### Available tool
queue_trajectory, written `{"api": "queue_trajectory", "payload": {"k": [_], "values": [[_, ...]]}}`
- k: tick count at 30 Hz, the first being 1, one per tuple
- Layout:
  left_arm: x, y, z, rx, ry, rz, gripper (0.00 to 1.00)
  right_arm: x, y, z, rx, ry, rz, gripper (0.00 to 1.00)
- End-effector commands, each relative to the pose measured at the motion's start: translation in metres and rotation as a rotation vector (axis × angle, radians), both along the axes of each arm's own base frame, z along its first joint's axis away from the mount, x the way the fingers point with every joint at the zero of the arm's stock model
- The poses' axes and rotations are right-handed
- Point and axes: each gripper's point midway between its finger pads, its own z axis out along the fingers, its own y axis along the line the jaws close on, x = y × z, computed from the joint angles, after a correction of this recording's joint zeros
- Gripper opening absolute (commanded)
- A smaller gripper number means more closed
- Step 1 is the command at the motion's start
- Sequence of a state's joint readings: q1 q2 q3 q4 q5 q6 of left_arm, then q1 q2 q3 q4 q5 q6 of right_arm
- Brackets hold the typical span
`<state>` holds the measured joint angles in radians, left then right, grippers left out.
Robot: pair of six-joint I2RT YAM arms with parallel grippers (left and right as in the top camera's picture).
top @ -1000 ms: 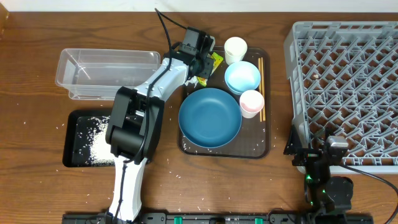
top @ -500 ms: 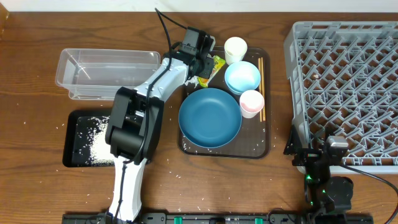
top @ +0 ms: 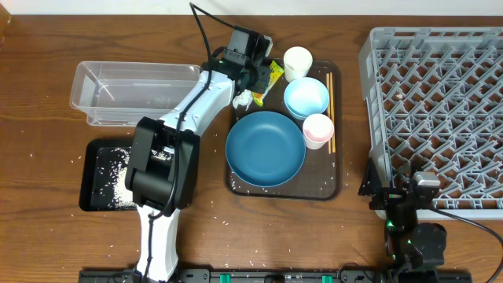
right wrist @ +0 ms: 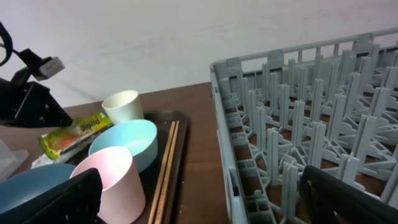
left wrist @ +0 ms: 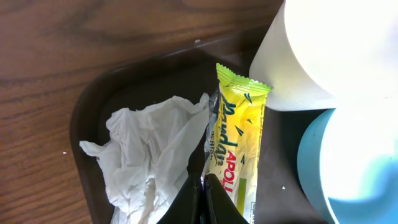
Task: Sort waste into correct bins and load items into the dishwasher rack
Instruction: 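Grasp the yellow snack wrapper with the left gripper and lift, then carry the wrapper left and drop it into the clear plastic bin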
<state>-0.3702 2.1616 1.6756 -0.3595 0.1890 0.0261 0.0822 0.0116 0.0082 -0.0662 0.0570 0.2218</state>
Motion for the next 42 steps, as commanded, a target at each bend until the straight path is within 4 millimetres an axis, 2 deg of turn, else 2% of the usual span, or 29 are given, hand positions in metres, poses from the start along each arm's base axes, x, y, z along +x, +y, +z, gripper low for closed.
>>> {"api": "queue_trajectory", "payload": {"k": [1, 3, 8, 13, 23, 29, 38, 42], "values": [[0.0, 0.001, 0.047, -0.038, -0.076, 0.002, 0.06, 0.0, -0.003, 0.0, -0.014, -0.002, -0.012, 0.99], [0.003, 0.008, 0.064, -0.048, -0.103, 0.04, 0.06, 0.0, -0.003, 0.0, -0.014, -0.002, -0.012, 0.99], [0.01, 0.041, 0.104, -0.08, -0.158, 0.175, 0.06, 0.0, -0.003, 0.0, -0.014, -0.002, -0.012, 0.99], [0.013, 0.081, 0.122, -0.136, -0.141, 0.323, 0.06, 0.0, -0.003, 0.0, -0.014, -0.002, -0.012, 0.99], [0.016, 0.18, 0.112, -0.308, -0.007, 0.758, 0.06, 0.0, -0.003, 0.0, -0.014, -0.002, -0.012, 0.99], [0.01, 0.221, 0.105, -0.361, 0.046, 0.927, 0.06, 0.0, -0.003, 0.0, -0.014, -0.002, -0.012, 0.99], [0.001, 0.269, 0.105, -0.402, 0.068, 1.082, 0.06, 0.0, -0.003, 0.0, -0.014, -0.002, -0.012, 0.99], [-0.02, 0.3, 0.101, -0.355, 0.087, 1.238, 0.06, 0.0, -0.003, 0.0, -0.014, -0.002, -0.012, 0.99]]}}
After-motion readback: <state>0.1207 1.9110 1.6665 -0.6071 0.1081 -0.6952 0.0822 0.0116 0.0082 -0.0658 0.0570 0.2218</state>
